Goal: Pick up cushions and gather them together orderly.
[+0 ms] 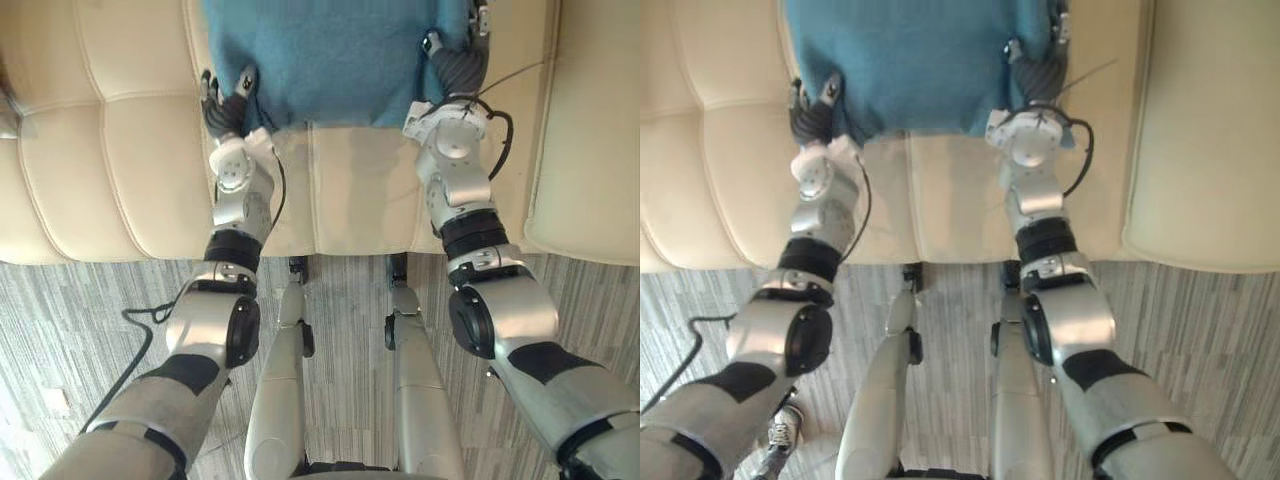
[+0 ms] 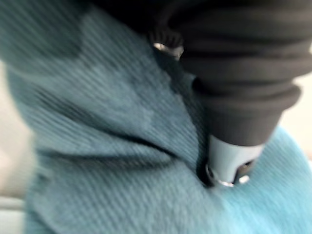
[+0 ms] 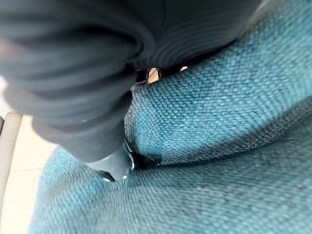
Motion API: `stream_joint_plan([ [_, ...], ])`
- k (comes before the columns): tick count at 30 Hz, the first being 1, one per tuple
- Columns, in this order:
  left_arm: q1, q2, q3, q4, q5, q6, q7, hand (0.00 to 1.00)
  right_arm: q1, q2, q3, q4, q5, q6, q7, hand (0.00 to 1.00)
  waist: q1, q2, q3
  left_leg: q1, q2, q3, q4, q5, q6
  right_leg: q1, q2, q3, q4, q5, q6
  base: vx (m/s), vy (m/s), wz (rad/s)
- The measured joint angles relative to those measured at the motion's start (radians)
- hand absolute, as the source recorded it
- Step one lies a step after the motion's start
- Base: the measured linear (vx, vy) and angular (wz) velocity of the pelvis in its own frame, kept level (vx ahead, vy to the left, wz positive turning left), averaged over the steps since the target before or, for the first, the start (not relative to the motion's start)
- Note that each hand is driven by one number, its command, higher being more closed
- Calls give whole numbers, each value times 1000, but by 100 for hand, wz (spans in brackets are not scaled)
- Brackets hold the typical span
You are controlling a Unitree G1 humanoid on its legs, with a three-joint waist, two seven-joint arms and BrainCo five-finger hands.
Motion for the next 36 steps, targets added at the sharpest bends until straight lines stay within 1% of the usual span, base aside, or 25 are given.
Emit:
stream_joint_plan([
  [3, 27, 13, 3, 0, -1, 4, -17, 0, 37, -18, -14, -41, 62, -4, 22, 0, 0, 0, 0, 15, -2, 14, 0, 19, 17, 6, -2, 0, 26, -17, -1, -1, -61, 6],
  [4, 31, 31, 3, 0, -2, 9, -20, 0, 50, -24, -21, -44, 81, -5, 30, 0, 0, -1, 0, 29, -3, 15, 0, 29, 29, 11, -4, -1, 45, -29, -5, 15, -67, 6],
  [7, 36, 78, 1, -5, -7, 9, -37, 0, 77, -27, -22, -74, 111, -7, 43, 0, 0, -1, 0, 54, -3, 18, 0, 29, 29, 25, -3, -2, 67, -44, -10, 21, -104, 3],
  [8, 57, 115, -4, -43, -30, 7, -45, 0, 117, -31, -21, -120, 128, -9, 59, 0, -3, -2, 0, 80, -1, 21, 0, 29, 29, 47, -1, -4, 75, -53, -13, 24, -127, 2],
  [10, 85, 145, -15, -90, -39, 5, -60, 0, 157, -40, -20, -172, 143, -9, 69, 0, -5, -2, 0, 104, 1, 23, 0, 29, 29, 70, -1, -11, 79, -59, -17, 20, -101, 2],
  [11, 115, 169, -27, -140, -41, -4, -67, 0, 199, -56, -17, -231, 143, -10, 73, 0, -5, -3, 0, 127, 2, 26, 0, 25, 32, 92, 0, -13, 81, -64, -18, 18, -70, -1],
  [13, 217, 214, -52, -265, -73, -33, -95, 0, 304, -97, 5, -378, 141, -13, 90, 0, -5, -7, -1, 179, 1, 43, 0, 9, 36, 138, 0, -2, 77, -70, -16, 24, -71, -12],
  [14, 259, 224, -54, -305, -77, -39, -100, 0, 340, -106, 12, -420, 141, -15, 95, 0, -5, -10, -2, 197, 0, 50, 0, 5, 38, 154, 0, 6, 74, -71, -15, 30, -59, -28],
  [15, 356, 236, -60, -381, -78, -54, -105, 0, 427, -114, 21, -500, 139, -22, 111, 0, -5, -16, -4, 240, -1, 68, 0, -7, 45, 191, 0, 16, 67, -74, -12, 21, -34, -25],
  [17, 464, 234, -64, -448, -78, -69, -114, 0, 534, -112, 22, -559, 139, -30, 129, 0, -5, -26, -9, 288, -3, 78, 0, -22, 45, 235, -2, 22, 63, -86, -13, 45, -41, -20],
  [18, 560, 223, -79, -496, -77, -80, -126, 0, 639, -107, 25, -594, 139, -36, 149, 0, -6, -39, -19, 328, -3, 84, 0, -38, 46, 273, -2, 23, 53, -96, -13, 71, -47, -15],
  [19, 649, 200, -92, -524, -77, -82, -138, 0, 733, -97, 33, -597, 139, -40, 163, 0, -5, -57, -41, 353, -2, 88, 0, -51, 41, 298, -2, 22, 48, -106, -13, 94, -43, -11],
  [20, 688, 183, -98, -526, -77, -82, -146, 0, 777, -89, 37, -597, 139, -40, 175, 0, -4, -65, -52, 365, -1, 89, 0, -57, 42, 310, -2, 21, 45, -109, -14, 132, -39, -6],
  [21, 794, 121, -113, -517, -77, -79, -165, 0, 896, -55, 40, -597, 139, -40, 200, 0, -6, -81, -86, 389, 1, 89, 1, -67, 43, 340, -2, 15, 32, -115, -15, 117, -31, -1],
  [22, 821, 105, -122, -511, -77, -78, -170, 0, 926, -46, 40, -596, 139, -40, 206, 0, -6, -84, -93, 395, 1, 89, 1, -71, 42, 349, -3, 14, 29, -117, -15, 169, -27, -1],
  [23, 900, 57, -147, -477, -75, -71, -195, 0, 1009, -16, 41, -576, 137, -40, 239, 0, -6, -96, -110, 425, 0, 90, 1, -81, 43, 384, -4, 13, 17, -122, -15, 121, -12, 0],
  [24, 925, 39, -155, -454, -74, -67, -207, 0, 1038, -3, 41, -563, 135, -40, 251, 0, -6, -99, -118, 437, 0, 90, 1, -83, 44, 399, -5, 12, 12, -123, -15, 149, -13, -1],
  [26, 1006, -16, -161, -354, -48, -39, -236, 0, 1121, 39, 40, -473, 98, -37, 293, 0, -7, -104, -166, 470, 0, 91, 1, -98, 49, 443, -7, 10, -14, -125, -14, 132, -4, -1],
  [28, 1091, -61, -154, -205, -9, -11, -272, 0, 1202, 90, 22, -281, 58, -19, 334, 0, -9, -102, -234, 522, -2, 91, 1, -122, 48, 518, -7, 4, -62, -125, -14, 182, 2, 0],
  [30, 1109, -72, -141, -145, 18, -3, -279, 0, 1218, 108, 3, -200, 56, -14, 345, 0, -10, -101, -254, 546, -2, 91, 1, -132, 46, 550, -7, 2, -79, -125, -14, 98, 0, 0],
  [33, 1140, -95, -78, 26, 122, 39, -307, 0, 1249, 134, -83, 6, 17, 11, 356, 0, -10, -94, -320, 599, -2, 99, 1, -158, 47, 619, -8, 4, -135, -122, -14, 75, 0, -5],
  [34, 1143, -98, -68, 48, 133, 42, -311, 0, 1254, 133, -96, 28, 17, 13, 356, 0, -10, -93, -325, 611, -2, 100, 1, -163, 46, 632, -8, 5, -144, -120, -13, 93, 7, -12],
  [36, 1160, -101, -18, 107, 172, 64, -323, 0, 1267, 133, -140, 96, 18, 24, 354, 0, -11, -92, -347, 645, -1, 107, 1, -175, 43, 672, -6, 18, -175, -110, -14, 68, 3, -20],
])
